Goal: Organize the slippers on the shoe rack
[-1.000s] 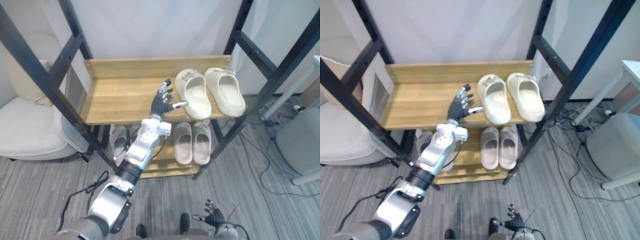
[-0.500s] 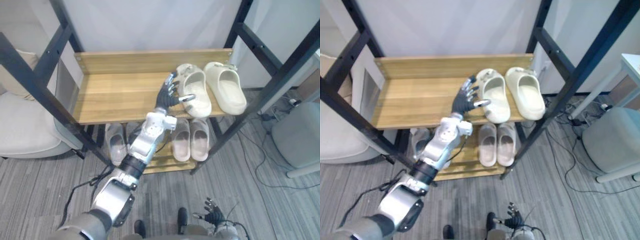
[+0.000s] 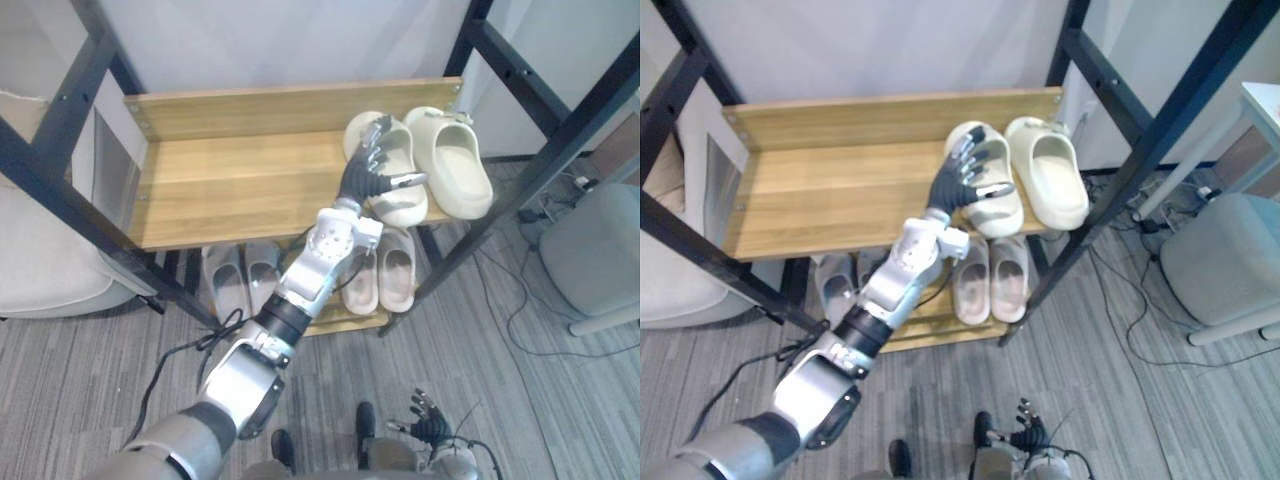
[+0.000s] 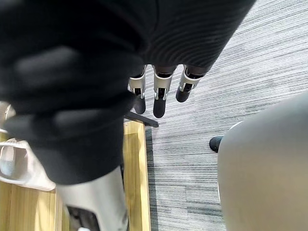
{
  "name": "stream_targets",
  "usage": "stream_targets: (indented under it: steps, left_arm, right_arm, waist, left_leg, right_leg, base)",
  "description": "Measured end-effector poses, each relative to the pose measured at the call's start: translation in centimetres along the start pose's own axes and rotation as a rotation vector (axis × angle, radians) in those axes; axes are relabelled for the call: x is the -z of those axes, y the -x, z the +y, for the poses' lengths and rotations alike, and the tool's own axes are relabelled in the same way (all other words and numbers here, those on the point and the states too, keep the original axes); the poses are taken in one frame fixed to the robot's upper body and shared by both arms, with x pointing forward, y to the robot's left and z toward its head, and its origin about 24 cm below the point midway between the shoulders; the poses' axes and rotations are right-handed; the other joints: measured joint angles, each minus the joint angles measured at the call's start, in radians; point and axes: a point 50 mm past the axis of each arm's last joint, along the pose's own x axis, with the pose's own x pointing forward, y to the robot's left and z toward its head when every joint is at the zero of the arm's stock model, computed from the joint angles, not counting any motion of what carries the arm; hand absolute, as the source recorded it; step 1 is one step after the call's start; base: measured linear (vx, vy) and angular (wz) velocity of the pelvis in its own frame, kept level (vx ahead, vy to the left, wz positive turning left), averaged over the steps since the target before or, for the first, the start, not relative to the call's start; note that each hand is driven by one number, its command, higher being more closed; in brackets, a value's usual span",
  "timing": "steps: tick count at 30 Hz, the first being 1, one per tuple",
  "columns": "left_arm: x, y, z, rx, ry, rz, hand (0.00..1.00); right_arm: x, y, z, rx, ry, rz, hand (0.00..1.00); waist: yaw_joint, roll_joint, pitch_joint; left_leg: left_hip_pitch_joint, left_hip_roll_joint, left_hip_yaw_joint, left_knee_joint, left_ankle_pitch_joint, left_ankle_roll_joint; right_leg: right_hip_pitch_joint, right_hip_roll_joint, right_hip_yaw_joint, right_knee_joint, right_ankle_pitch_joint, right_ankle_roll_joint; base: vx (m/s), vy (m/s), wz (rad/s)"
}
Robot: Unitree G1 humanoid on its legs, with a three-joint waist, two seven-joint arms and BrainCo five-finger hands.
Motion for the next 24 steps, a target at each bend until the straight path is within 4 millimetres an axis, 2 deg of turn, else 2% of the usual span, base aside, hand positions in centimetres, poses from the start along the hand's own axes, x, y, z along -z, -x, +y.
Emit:
stream_targets:
  steps: [17,21,24]
  left_arm:
    - [-0.7,-0.2,0.6,-0.041,0.024,-0.027,0.0]
    - [-1.4,0.1,1.0,-0.06,0.052,-0.063,0.0]
    - [-0.9,0.7,1.2,-0.073,0.064,-0.056,0.0]
  right_arm:
    - [-0.3,0.0,-0.1,0.001,-0.001,-0.017,0.0]
    - [-0.2,0.0,-0.1,0.001,0.0,-0.015,0.0]
    - [-0.1,0.0,-0.1,0.002,0.001,-0.012,0.0]
  waist:
    - [0.001,0.01,0.014]
    - [0.007,0.01,0.014]
    - [0.012,0.01,0.014]
  left_leg:
    - [-0.018,0.0,-0.022,0.028,-0.014,0.002]
    - [-0.02,0.0,-0.038,0.03,-0.014,0.002]
    - [-0.021,-0.001,-0.044,0.031,-0.013,0.003]
  right_leg:
    - [-0.001,-0.005,-0.01,0.011,-0.005,0.007]
    - [0.001,-0.006,-0.02,0.011,-0.005,0.007]
    - [0.002,-0.006,-0.022,0.014,-0.006,0.007]
  base:
    - [0.0,-0.005,0.03]
    - [0.0,-0.01,0.08]
    - [0.0,-0.004,0.05]
